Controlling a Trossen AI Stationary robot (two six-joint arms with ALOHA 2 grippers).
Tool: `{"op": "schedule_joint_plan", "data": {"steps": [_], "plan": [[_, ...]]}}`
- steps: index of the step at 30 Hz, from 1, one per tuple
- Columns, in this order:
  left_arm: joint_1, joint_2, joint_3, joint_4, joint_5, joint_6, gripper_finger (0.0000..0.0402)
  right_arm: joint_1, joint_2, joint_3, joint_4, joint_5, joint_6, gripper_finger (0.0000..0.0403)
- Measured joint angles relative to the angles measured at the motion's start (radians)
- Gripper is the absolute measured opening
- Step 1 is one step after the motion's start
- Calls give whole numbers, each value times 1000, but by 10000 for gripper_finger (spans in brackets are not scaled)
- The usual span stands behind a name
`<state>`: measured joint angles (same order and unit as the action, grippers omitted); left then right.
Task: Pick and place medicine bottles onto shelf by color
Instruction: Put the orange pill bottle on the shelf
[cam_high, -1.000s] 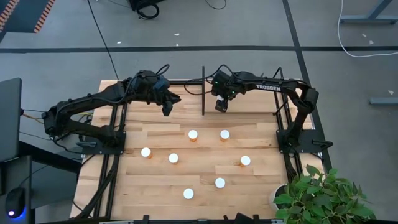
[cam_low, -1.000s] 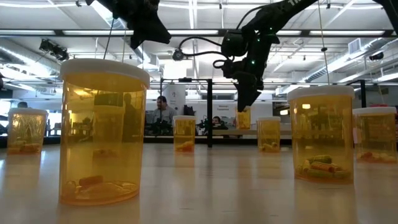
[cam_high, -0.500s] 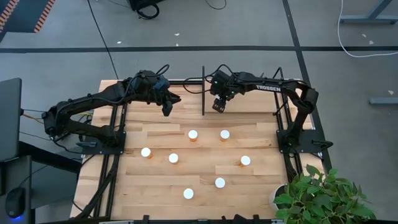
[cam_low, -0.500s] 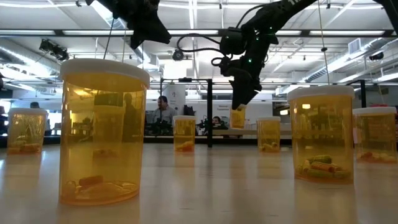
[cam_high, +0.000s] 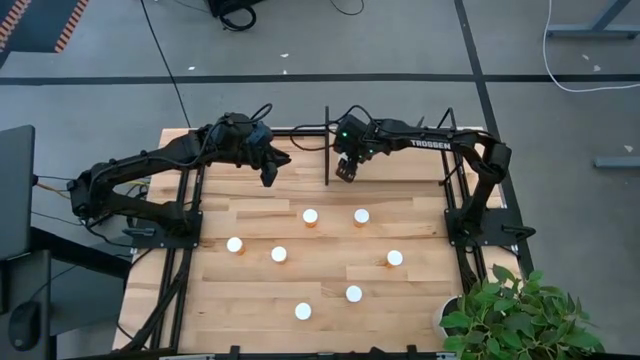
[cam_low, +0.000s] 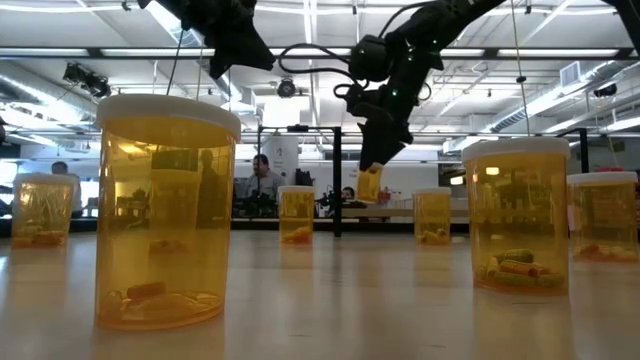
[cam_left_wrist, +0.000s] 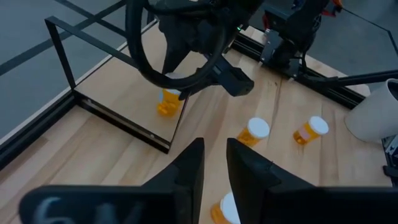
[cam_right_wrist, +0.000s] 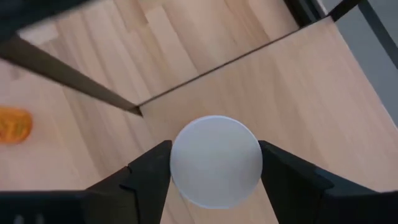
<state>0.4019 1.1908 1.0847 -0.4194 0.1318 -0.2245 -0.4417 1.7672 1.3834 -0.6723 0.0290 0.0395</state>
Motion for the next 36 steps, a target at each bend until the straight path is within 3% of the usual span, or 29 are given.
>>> {"op": "schedule_joint_plan", "data": {"steps": [18,36], "plan": [[0,0,0,-1,0,0,77,3,26,-1,4,-4,4,236],[0,0,0,-5,0,3,91,14,26,22,-6,30,47,283]]}}
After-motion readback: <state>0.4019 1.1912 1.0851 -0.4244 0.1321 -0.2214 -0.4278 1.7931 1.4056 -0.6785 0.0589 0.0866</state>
